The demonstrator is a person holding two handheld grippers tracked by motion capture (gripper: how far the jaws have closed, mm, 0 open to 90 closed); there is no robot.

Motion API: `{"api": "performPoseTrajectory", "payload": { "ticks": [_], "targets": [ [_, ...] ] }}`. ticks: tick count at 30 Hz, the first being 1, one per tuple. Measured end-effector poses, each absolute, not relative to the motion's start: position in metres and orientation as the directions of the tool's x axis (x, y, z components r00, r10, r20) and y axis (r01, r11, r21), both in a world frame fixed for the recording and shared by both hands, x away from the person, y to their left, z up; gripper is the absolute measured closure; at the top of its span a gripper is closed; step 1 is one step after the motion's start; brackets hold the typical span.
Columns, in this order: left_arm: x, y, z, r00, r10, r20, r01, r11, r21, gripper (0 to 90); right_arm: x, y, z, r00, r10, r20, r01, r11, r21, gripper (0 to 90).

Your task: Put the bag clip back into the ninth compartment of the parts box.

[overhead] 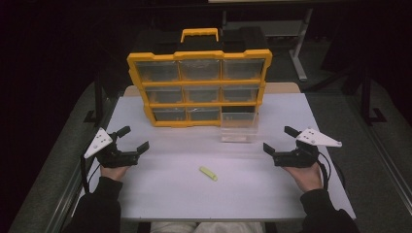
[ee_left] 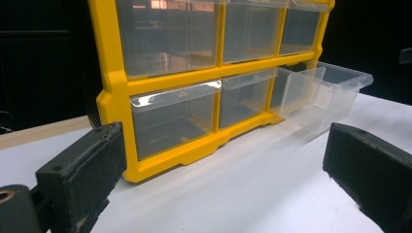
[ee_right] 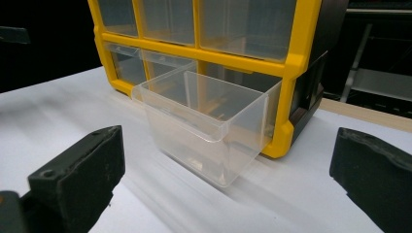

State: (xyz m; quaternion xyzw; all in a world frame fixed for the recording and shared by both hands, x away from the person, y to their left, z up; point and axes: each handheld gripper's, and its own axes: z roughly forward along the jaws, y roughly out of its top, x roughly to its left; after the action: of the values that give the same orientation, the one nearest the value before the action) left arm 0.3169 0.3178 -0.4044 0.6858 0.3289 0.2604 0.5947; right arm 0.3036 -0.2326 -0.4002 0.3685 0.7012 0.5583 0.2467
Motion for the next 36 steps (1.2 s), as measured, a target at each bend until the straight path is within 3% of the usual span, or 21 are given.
{"api": "performPoseTrajectory", "payload": {
  "ticks": [19, 36],
  "targets": [
    [0.315, 0.317, -0.405, 0.657, 0.753, -0.04, 0.146, -0.074, 0.987, 1.8, 0.306, -0.223, -0.394, -0.645, 0.758, 0.101, 0.273, 0.105, 0.956, 0.0],
    [0.312, 0.316, -0.405, 0.681, 0.731, -0.051, 0.144, -0.065, 0.987, 1.8, 0.316, -0.192, -0.375, -0.724, 0.684, 0.085, 0.283, 0.182, 0.942, 0.0]
  ]
}}
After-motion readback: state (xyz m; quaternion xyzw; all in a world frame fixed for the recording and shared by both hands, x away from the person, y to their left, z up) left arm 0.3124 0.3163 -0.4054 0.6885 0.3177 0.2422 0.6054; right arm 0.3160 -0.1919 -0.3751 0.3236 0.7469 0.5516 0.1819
